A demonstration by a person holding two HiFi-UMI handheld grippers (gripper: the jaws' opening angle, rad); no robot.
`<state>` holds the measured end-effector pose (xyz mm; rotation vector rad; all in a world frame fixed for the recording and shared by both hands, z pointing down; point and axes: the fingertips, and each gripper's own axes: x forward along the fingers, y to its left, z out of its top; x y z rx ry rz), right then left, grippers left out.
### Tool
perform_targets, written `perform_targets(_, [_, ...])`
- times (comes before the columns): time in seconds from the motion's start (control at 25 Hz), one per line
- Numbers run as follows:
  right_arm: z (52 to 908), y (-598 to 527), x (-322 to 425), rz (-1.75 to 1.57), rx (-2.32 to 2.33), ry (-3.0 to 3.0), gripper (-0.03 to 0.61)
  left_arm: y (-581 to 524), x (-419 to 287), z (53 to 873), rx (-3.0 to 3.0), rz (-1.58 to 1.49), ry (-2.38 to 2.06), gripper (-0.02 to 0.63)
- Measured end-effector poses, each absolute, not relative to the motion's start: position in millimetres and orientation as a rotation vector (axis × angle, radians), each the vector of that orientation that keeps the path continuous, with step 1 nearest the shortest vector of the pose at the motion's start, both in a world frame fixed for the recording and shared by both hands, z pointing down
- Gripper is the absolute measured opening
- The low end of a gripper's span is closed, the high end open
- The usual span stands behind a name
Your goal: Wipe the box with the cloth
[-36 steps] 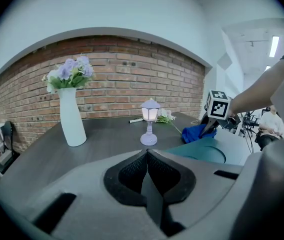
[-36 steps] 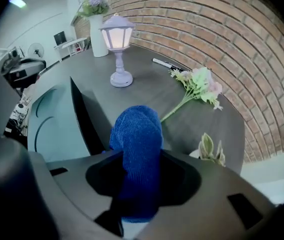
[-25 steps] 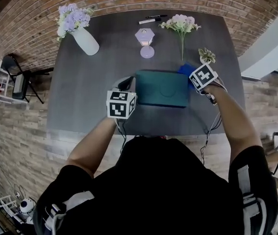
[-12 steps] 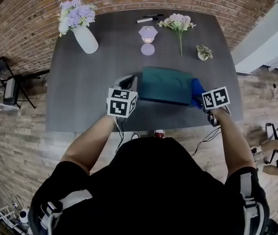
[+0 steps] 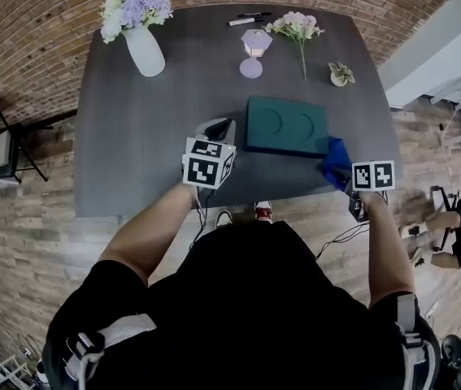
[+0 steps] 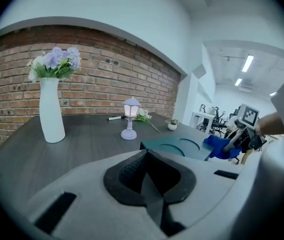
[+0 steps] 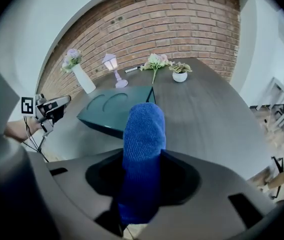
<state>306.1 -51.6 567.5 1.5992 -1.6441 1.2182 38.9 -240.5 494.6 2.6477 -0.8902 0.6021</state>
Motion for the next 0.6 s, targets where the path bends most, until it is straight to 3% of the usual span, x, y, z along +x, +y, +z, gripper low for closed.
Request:
perform_targets(0.28, [503, -113, 298, 1.116, 1.713, -1.773, 0.16, -240, 19, 480, 2.654, 0.531, -0.894, 0.009])
perform_targets(0.6, [479, -244, 176, 1.087, 1.476, -2.032, 0.16, -254, -36, 464, 2.563, 0.482, -1.092, 0.009])
